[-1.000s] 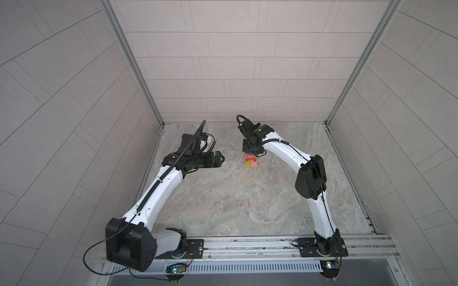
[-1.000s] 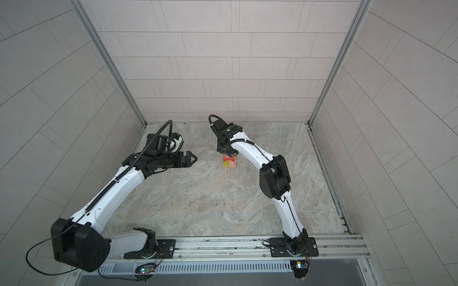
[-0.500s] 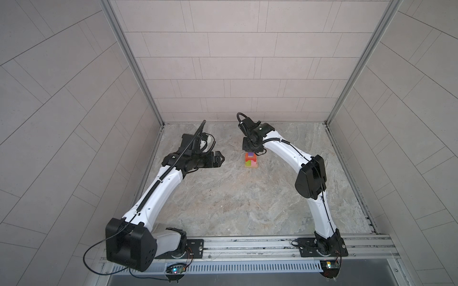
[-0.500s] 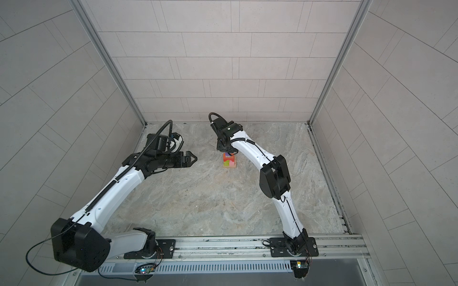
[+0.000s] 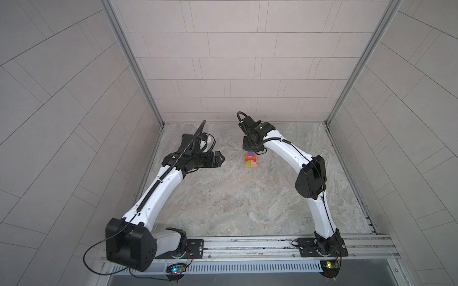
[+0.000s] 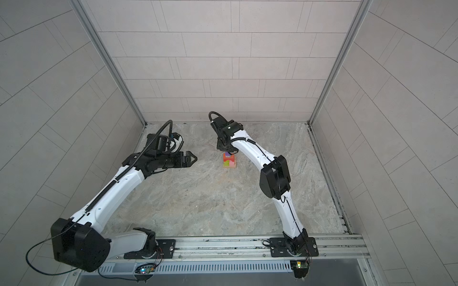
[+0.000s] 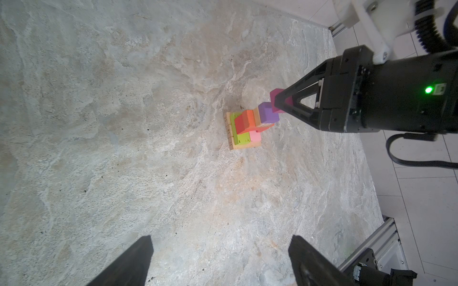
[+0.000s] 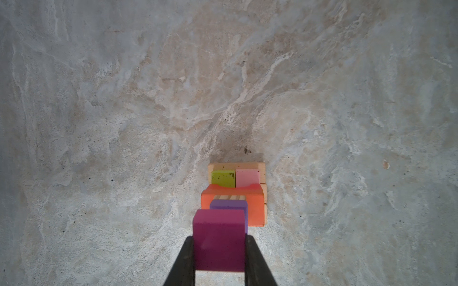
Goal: Build the wood block tower
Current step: 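Lower the magenta cube onto the purple cube atop the tower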
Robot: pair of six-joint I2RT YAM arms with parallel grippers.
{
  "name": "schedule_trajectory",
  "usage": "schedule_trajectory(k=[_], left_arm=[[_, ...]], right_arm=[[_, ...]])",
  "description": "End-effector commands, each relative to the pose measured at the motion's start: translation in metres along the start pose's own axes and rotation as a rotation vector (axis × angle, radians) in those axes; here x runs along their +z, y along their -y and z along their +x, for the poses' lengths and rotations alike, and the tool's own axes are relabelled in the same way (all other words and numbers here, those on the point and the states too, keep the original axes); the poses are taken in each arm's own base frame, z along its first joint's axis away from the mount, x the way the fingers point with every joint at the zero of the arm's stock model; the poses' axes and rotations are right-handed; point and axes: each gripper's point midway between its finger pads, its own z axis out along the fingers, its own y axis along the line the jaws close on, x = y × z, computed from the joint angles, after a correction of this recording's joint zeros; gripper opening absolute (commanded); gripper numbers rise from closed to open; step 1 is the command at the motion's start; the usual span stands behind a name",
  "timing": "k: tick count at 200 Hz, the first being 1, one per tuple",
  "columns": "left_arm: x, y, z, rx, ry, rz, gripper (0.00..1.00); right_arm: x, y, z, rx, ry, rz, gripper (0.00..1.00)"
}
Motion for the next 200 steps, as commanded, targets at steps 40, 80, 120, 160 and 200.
schedule_trajectory(k=[40,80,120,160,200], left_arm=[[-0.002,0.001,0.001,0.001,0.006,0.007,0.93],[-0.003,0.001,0.001,0.002,0.008,0.008,0.93],[-0.002,0.001,0.001,-0.001,0.008,0.008,0.93],[-0.003,0.001,0.001,0.000,0.008,0.009,0.93],[-0.003,0.001,0.000,0.001,0.009,0.009,0.93]], right_arm=[[0.003,0.011,0.008,-0.009,-0.026,0.049,0.16],[0.005,0.013,0.010,-0.012,-0.034,0.054,0.16],[0.005,0.013,0.012,-0.014,-0.039,0.056,0.16],[0.007,0.015,0.014,-0.019,-0.047,0.063,0.15],[0.009,0.014,0.014,-0.019,-0.049,0.059,0.16]])
